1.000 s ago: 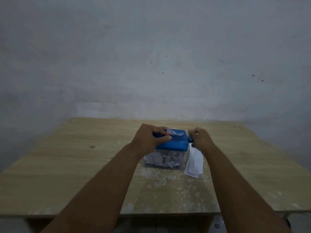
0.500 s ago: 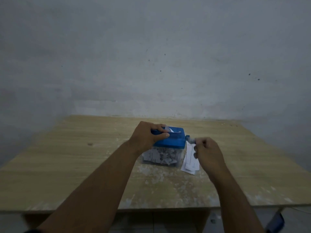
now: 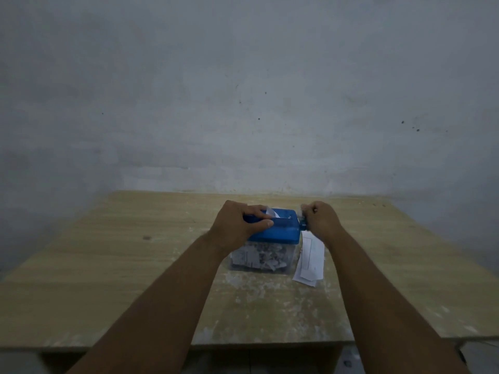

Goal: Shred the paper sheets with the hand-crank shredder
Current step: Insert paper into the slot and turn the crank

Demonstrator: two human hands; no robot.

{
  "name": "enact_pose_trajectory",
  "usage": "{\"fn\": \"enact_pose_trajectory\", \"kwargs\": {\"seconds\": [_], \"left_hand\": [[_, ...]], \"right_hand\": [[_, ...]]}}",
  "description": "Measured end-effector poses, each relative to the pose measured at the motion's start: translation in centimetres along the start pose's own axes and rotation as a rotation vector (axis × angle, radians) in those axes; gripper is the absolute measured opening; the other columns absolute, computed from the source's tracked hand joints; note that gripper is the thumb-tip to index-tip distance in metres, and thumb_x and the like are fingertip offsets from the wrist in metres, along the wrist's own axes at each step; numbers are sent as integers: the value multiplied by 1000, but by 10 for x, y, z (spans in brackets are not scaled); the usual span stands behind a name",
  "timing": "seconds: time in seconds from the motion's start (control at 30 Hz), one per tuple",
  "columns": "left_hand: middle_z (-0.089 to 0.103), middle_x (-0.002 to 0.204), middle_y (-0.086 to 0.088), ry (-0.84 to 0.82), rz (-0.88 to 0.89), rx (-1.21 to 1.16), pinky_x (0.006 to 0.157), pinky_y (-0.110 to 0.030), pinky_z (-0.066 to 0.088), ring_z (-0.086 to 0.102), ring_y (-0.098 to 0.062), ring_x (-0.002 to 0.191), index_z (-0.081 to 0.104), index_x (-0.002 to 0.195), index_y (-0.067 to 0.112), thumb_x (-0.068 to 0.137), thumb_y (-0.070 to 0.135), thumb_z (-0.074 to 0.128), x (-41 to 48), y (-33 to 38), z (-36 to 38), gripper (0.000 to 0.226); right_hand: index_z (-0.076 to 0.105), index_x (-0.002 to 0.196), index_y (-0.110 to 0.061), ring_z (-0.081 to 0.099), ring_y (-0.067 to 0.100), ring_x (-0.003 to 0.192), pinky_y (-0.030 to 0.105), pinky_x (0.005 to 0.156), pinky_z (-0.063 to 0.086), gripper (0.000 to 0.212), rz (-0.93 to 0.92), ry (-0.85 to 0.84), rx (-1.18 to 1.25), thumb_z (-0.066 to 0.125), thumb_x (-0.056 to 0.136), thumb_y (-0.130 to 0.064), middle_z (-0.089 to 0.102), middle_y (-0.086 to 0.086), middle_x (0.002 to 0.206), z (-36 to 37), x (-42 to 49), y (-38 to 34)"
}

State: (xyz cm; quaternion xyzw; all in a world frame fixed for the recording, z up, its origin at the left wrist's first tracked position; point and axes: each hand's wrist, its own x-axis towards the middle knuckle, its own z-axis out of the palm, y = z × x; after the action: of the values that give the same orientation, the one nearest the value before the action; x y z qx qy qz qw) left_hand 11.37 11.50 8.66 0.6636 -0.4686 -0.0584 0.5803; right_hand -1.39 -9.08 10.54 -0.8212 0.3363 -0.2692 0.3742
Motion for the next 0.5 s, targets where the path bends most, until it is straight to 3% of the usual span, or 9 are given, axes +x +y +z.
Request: {"fn": "enact_pose_trajectory", "kwargs": {"seconds": [0.13, 0.33, 0.5], "left_hand": [[77, 114, 10, 14, -2, -25, 84, -12, 56, 72, 3, 102, 86, 106, 16, 86, 17, 88, 0, -1, 2, 21], [76, 110, 15, 17, -15, -21, 83, -11, 56, 71, 6, 101, 86, 104, 16, 85, 17, 89, 0, -3, 3, 19], [77, 114, 11, 14, -14, 1, 84, -11, 55, 71, 6, 101, 87, 103, 18, 86, 20, 88, 1, -3, 2, 17]], "right_hand": [[63, 85, -11, 65, 29, 75, 46, 71, 56, 22, 116, -44, -5, 54, 105, -13, 72, 19, 89, 20, -22, 36], [67, 90, -15, 69, 25, 81, 40, 76, 55, 31, 55, -7, 25, 48, 109, -30, 70, 8, 89, 13, -86, 53], [64, 95, -24, 65, 15, 80, 28, 66, 45, 17, -69, -8, 4, 54, 108, -27, 68, -1, 92, -14, -111, 32]]}}
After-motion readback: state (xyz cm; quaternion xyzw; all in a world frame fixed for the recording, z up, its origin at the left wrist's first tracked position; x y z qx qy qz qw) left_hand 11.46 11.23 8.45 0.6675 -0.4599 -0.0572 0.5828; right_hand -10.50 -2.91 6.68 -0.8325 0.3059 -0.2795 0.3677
